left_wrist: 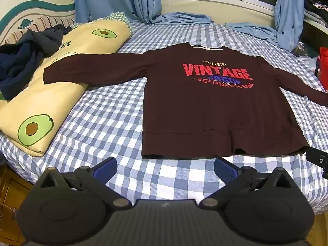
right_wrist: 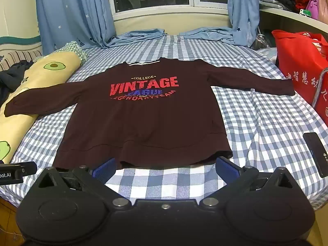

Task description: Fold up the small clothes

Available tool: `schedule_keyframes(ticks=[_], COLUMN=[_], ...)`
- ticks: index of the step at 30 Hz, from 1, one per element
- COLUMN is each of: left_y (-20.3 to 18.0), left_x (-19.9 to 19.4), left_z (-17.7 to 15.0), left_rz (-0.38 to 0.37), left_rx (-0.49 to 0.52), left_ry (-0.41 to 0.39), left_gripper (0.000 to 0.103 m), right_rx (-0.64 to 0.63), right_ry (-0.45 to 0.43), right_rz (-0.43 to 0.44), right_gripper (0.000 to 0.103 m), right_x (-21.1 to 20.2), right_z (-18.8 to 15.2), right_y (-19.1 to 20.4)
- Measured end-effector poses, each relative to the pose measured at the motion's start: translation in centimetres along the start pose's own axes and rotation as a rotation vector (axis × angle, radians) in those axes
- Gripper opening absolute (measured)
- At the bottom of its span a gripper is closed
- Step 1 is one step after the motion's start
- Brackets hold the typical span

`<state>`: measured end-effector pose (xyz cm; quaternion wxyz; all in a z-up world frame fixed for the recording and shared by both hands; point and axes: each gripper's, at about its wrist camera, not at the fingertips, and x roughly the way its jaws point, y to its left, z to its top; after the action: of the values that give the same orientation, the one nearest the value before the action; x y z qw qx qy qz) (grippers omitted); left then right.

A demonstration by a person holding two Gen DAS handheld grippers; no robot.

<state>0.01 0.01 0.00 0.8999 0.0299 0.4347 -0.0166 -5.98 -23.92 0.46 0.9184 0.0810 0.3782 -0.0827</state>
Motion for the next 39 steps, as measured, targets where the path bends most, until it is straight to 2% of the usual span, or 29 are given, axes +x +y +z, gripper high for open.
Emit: schedule_keyframes(ticks=[39], left_y=[0.41], left_x=[0.74], left_z=[0.13], left_rz=[0.006], left_rx=[0.007], left_ry=[0.012], left_gripper=[0.102], right_rx=[-0.001], right_ry=[0.004], right_rz=[-0.002], right_gripper=[0.103], right_x=[0.37], right_z=[0.17], right_y=[0.22])
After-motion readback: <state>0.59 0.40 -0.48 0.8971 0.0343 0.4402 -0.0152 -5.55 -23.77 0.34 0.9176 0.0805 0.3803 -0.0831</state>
